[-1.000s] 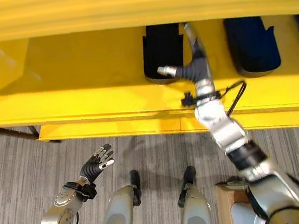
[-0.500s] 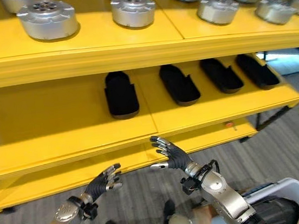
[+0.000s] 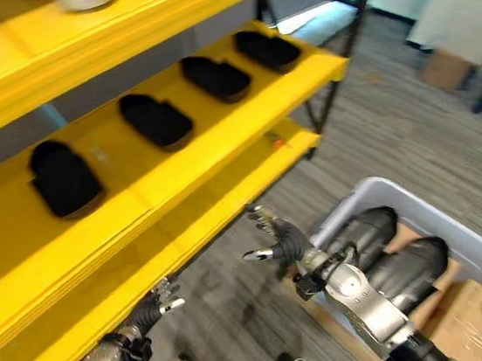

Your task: Move parts from the plastic box to the shelf.

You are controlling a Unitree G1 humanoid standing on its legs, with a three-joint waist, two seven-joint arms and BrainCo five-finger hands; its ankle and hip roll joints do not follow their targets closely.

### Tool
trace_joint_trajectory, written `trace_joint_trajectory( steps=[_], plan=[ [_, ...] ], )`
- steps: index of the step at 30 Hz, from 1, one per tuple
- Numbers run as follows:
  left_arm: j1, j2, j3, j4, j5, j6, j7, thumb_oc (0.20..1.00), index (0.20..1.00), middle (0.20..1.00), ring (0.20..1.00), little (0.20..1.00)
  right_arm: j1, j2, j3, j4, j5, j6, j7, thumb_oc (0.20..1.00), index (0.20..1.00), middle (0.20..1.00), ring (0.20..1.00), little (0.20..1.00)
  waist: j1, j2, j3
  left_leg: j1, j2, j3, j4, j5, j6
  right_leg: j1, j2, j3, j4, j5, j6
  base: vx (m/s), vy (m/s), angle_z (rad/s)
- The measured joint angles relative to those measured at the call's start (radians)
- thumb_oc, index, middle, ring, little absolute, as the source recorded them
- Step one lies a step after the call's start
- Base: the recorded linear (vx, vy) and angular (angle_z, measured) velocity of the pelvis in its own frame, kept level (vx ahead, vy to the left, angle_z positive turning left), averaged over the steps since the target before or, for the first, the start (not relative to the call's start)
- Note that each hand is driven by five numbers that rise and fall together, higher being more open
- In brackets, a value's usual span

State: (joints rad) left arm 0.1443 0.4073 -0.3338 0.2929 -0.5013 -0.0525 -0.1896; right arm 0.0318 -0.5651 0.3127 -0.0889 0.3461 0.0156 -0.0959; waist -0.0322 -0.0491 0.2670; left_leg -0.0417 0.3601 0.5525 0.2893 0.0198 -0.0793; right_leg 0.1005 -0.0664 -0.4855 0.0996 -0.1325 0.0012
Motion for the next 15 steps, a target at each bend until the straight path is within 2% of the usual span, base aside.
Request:
trace_joint_trajectory(
  steps=[1,2,3,6,10,12,13,14,15],
  plan=[
    [-0.004,-0.012,-0.004,-0.009,0.000,0.000,0.000,1.000,1.000,1.000,1.000,1.000,0.016,-0.005,-0.021,0.021,-0.009,-0.001,-0.030,1.000,1.000,1.000,1.000,1.000,-0.022,0.005,-0.002,-0.006,-0.025,-0.007,-0.043,0.026,-0.010,-0.015,0.001,-0.007,0.020,0.000,0.000,-0.04,-0.195,-0.19],
    [-0.006,-0.024,-0.001,-0.024,-0.001,-0.003,0.000,1.000,1.000,1.000,1.000,1.000,0.043,-0.003,-0.053,0.040,-0.026,0.001,-0.062,1.000,1.000,1.000,1.000,1.000,-0.041,0.018,-0.008,-0.004,-0.037,0.010,-0.079,0.073,-0.001,-0.031,0.012,0.000,0.032,0.000,0.000,-0.04,-0.201,-0.12],
    [0.004,-0.025,0.003,-0.032,-0.001,-0.013,0.000,1.000,1.000,1.000,1.000,1.000,0.068,0.000,-0.075,0.046,-0.044,0.000,-0.100,1.000,1.000,1.000,1.000,1.000,-0.050,0.031,-0.012,0.014,-0.032,0.050,-0.117,0.077,0.009,-0.042,0.026,0.005,0.047,-0.012,-0.008,-0.02,-0.184,-0.24],
    [-0.012,-0.024,0.028,-0.030,-0.001,-0.019,0.001,1.000,1.000,1.000,1.000,1.000,0.092,0.002,-0.092,0.058,-0.064,-0.002,-0.169,1.000,1.000,1.000,1.000,1.000,-0.090,0.031,-0.009,0.030,-0.037,0.073,-0.166,0.085,0.011,-0.074,0.037,0.025,0.060,-0.026,-0.029,-0.01,-0.225,-0.32],
    [-0.025,-0.020,0.028,-0.031,-0.006,-0.021,-0.001,1.000,1.000,1.000,1.000,1.000,0.087,0.003,-0.155,0.112,-0.098,-0.005,-0.265,1.000,1.000,1.000,1.000,1.000,-0.108,0.040,-0.004,0.059,-0.038,0.100,-0.185,0.090,0.006,-0.089,0.036,0.053,0.084,-0.049,-0.028,0.01,-0.126,-0.22],
    [-0.028,-0.018,0.023,-0.030,-0.012,-0.021,-0.001,1.000,1.000,1.000,1.000,1.000,0.081,0.005,-0.169,0.110,-0.097,-0.005,-0.287,1.000,1.000,1.000,1.000,1.000,-0.102,0.041,-0.002,0.060,-0.037,0.104,-0.200,0.091,0.006,-0.100,0.030,0.060,0.095,-0.044,-0.038,0.02,-0.446,-0.10],
    [-0.025,-0.021,0.021,-0.031,-0.012,-0.020,-0.001,1.000,1.000,1.000,1.000,1.000,0.092,0.004,-0.175,0.143,-0.101,-0.022,-0.291,1.000,1.000,1.000,1.000,1.000,-0.121,0.043,-0.001,0.060,-0.035,0.095,-0.198,0.093,-0.016,-0.115,0.030,0.057,0.117,-0.052,-0.033,0.03,-0.672,-0.21],
    [-0.007,-0.019,0.029,-0.036,-0.012,-0.017,0.000,1.000,1.000,1.000,1.000,1.000,0.079,0.036,-0.253,0.268,-0.114,-0.026,-0.322,1.000,1.000,1.000,1.000,1.000,-0.106,0.019,-0.009,0.065,-0.033,0.128,-0.164,0.056,-0.030,-0.171,-0.008,0.066,0.239,-0.113,-0.050,0.01,-0.343,-0.40],
    [-0.004,-0.003,0.029,-0.036,-0.011,-0.011,0.000,1.000,1.000,1.000,1.000,1.000,0.082,0.033,-0.262,0.263,-0.114,-0.020,-0.349,1.000,1.000,1.000,1.000,1.000,-0.106,0.023,-0.007,0.068,-0.029,0.149,-0.167,0.058,-0.028,-0.186,0.000,0.086,0.242,-0.113,-0.050,0.02,-0.406,-0.56]
  ],
)
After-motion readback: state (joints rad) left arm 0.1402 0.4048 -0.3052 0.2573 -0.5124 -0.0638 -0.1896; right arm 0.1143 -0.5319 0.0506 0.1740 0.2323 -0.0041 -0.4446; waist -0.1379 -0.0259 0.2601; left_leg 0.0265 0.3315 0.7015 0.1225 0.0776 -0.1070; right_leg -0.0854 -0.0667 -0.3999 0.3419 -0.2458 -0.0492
